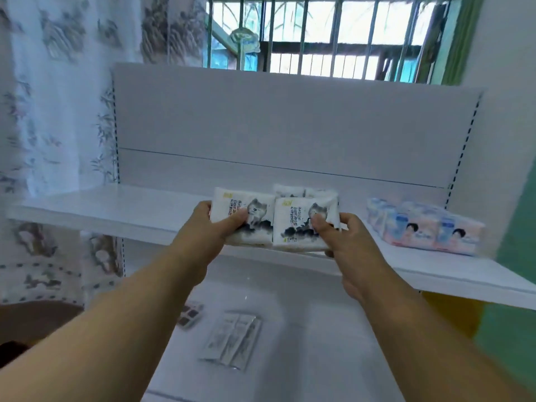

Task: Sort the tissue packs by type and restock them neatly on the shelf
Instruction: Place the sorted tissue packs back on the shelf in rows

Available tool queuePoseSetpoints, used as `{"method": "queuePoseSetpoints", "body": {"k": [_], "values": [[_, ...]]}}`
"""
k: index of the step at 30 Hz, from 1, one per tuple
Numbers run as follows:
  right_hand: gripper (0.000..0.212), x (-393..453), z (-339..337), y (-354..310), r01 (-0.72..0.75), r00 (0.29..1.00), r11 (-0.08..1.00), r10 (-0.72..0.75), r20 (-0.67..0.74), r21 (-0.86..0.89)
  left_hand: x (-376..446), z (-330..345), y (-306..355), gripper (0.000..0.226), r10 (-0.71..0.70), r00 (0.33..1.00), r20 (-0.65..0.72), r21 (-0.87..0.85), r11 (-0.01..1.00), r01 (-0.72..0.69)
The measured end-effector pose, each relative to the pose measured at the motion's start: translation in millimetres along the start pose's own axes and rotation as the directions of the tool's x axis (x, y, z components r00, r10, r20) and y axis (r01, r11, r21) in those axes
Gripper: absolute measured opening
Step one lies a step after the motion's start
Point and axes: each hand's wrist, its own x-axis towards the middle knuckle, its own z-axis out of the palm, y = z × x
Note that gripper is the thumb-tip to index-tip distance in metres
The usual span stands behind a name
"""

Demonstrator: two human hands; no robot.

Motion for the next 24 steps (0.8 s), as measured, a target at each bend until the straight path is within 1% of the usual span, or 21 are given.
{"method": "queuePoseSetpoints", "body": {"k": [3, 4, 5, 8, 11, 14, 17, 19, 22, 24], "values": [[0.085, 58, 13, 11, 0.006, 0.999, 0.993, -0.011, -0.047, -0.115, 67, 2, -6, 0.057, -0.012, 0.995, 0.098, 0.036, 0.999, 0.008], [0.088, 78, 18, 15, -0.002, 0.998, 0.99, -0.006, -0.055, -0.144, 91, 3, -10, 0.058, -0.023, 0.993, 0.117, 0.059, 0.998, 0.016], [0.083, 98, 22, 19, -0.009, 0.998, 0.984, -0.001, -0.055, -0.178, 112, 5, -12, 0.058, -0.037, 0.991, 0.126, 0.078, 0.997, 0.027], [0.054, 150, 29, 32, -0.03, 0.999, 0.945, 0.015, -0.051, -0.327, 174, 6, -23, 0.055, -0.07, 0.986, 0.149, 0.151, 0.987, 0.047], [0.047, 193, 31, 46, -0.044, 0.997, 0.888, 0.008, -0.079, -0.458, 233, 9, -36, 0.056, -0.051, 0.992, 0.116, 0.215, 0.976, 0.025], [0.037, 220, 38, 49, -0.051, 0.998, 0.864, 0.028, -0.054, -0.5, 278, 21, -52, 0.059, -0.042, 0.996, 0.084, 0.323, 0.946, 0.012], [0.045, 234, 52, 57, -0.057, 0.998, 0.844, 0.062, -0.01, -0.534, 307, 35, -68, 0.061, -0.044, 0.996, 0.083, 0.452, 0.892, 0.002], [0.049, 243, 62, 64, -0.066, 0.996, 0.824, 0.088, 0.013, -0.562, 321, 41, -74, 0.063, -0.068, 0.995, 0.077, 0.505, 0.863, 0.02], [0.056, 260, 75, 76, -0.088, 0.993, 0.813, 0.116, 0.013, -0.576, 339, 47, -81, 0.063, -0.1, 0.992, 0.077, 0.529, 0.848, 0.044], [0.053, 271, 84, 79, -0.087, 0.994, 0.8, 0.108, 0.0, -0.594, 349, 51, -86, 0.065, -0.106, 0.989, 0.099, 0.54, 0.841, 0.036]]}}
